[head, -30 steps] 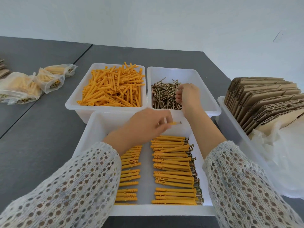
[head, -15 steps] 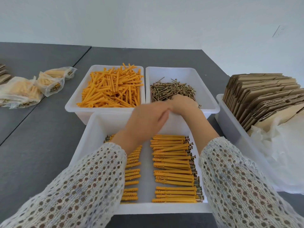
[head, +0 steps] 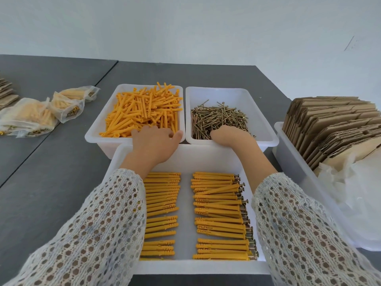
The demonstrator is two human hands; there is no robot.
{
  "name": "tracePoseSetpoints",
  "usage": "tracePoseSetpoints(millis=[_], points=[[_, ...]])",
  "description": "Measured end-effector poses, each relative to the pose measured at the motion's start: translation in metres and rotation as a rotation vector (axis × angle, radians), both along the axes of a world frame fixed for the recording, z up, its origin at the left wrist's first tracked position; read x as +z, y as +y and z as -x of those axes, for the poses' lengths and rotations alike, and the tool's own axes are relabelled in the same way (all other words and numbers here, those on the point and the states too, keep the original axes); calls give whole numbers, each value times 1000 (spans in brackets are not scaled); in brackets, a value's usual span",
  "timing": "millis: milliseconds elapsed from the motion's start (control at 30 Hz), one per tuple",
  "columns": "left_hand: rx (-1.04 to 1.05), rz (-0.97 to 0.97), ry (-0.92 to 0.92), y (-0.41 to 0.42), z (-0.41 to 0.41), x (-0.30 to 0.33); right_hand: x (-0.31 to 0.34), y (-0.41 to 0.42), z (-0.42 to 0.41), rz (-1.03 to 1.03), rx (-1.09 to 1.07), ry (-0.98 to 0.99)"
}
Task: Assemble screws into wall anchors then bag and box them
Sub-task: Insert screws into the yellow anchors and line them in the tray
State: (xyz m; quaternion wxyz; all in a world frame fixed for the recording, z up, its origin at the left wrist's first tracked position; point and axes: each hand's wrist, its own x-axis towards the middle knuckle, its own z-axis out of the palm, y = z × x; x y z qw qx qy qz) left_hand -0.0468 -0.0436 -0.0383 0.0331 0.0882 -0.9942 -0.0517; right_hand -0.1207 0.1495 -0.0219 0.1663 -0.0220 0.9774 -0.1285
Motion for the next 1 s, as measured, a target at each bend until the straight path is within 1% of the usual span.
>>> tracePoseSetpoints(millis=[233, 400, 467, 533, 633, 700, 800, 900, 933, 1000], points=[[-65, -62, -54, -9, 6, 4, -2, 2, -6, 129, -52, 188], [17, -51, -143, -3, 12, 8, -9, 1, -5, 380, -77, 397], [46, -81, -112, -1, 11, 8, -10, 2, -2, 472, -112, 471], [66, -120, -25, -2, 9, 7, -9, 4, 1, 523, -130, 523], [66, -244, 117, -4, 6, 5, -7, 6, 3, 585, -144, 574], [43, -313, 161, -5, 5, 6, -5, 6, 3, 658, -164, 605], [-37, -346, 152, -9, 7, 6, -1, 4, 1, 822, -202, 606], [-160, -363, 161, -14, 7, 4, 4, 1, 0, 1048, -266, 506], [-194, -411, 197, -15, 7, 4, 5, 1, -1, 1079, -276, 469], [-239, -512, 280, -16, 7, 4, 4, -2, 0, 1069, -289, 406]])
